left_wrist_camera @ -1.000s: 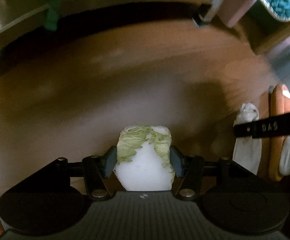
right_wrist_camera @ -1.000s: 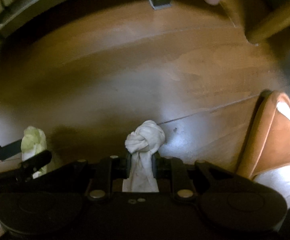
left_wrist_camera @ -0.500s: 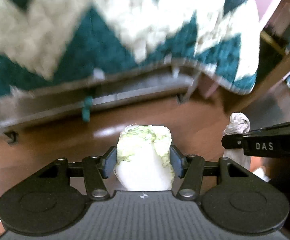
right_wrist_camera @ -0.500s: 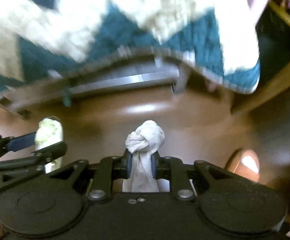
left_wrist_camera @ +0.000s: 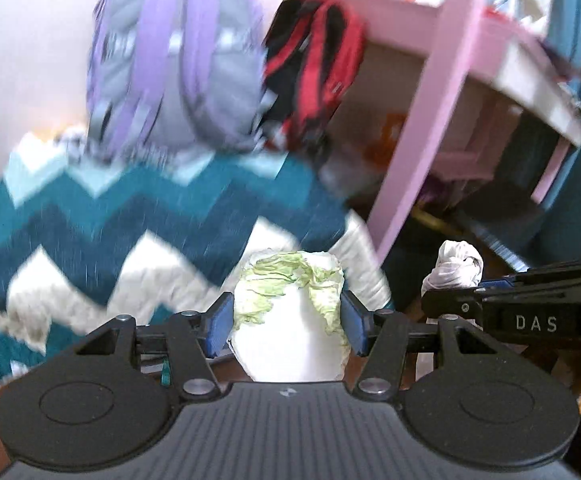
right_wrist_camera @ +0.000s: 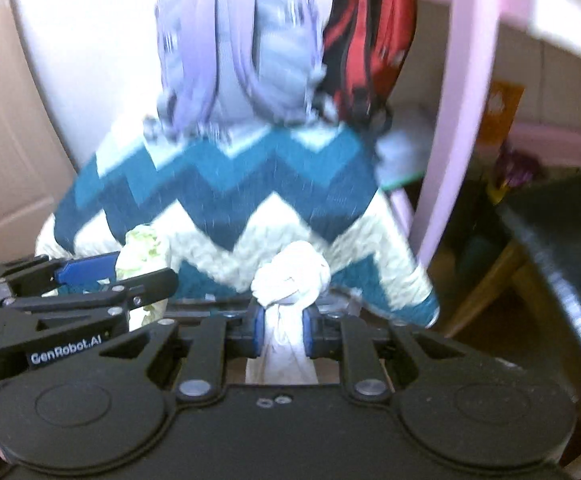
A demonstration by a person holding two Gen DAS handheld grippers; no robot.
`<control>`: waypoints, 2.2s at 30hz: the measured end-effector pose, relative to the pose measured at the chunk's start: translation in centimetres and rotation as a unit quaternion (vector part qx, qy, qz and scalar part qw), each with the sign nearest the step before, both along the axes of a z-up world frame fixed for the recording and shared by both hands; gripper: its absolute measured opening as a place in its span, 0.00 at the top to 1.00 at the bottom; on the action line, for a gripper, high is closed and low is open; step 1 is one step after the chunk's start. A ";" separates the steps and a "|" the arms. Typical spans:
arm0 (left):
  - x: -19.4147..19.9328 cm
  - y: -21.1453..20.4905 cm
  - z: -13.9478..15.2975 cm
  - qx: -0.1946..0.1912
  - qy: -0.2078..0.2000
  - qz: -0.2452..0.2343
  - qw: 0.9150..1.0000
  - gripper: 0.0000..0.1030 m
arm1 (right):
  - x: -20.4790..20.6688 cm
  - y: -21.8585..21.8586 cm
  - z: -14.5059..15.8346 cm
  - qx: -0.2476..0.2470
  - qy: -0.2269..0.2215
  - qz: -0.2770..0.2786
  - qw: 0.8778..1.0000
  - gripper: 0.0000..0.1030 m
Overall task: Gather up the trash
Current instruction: 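Carry cabbage leaf and tissue to the teal bin and release them inside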
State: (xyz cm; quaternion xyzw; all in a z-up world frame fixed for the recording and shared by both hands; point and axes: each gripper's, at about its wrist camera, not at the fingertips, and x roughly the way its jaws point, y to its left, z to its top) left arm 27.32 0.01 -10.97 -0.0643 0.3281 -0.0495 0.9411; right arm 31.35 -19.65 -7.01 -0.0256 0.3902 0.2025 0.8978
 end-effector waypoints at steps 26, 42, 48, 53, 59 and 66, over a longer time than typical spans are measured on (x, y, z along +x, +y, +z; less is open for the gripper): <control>0.0 -23.2 26.4 0.009 -0.171 -0.166 0.971 0.45 | -4.1 -22.0 24.5 -0.001 -0.205 -0.108 0.973 0.84; 7.7 -40.3 27.0 0.030 -0.096 -0.258 0.961 0.45 | 3.8 -39.3 23.0 -0.013 -0.126 -0.282 0.951 0.84; 10.3 -45.7 23.3 0.078 -0.046 -0.290 0.953 0.45 | 7.4 -41.4 19.2 -0.022 -0.052 -0.292 0.955 0.84; 11.9 -48.0 20.7 0.100 -0.004 -0.312 0.945 0.45 | 9.5 -41.2 17.5 -0.039 -0.002 -0.287 0.957 0.82; 13.6 -48.9 19.0 0.107 0.032 -0.318 0.942 0.45 | 11.1 -41.3 15.7 -0.043 0.051 -0.288 0.955 0.78; 14.5 -49.6 17.8 0.136 0.064 -0.324 0.934 0.44 | 12.1 -41.5 14.1 -0.037 0.095 -0.296 0.950 0.70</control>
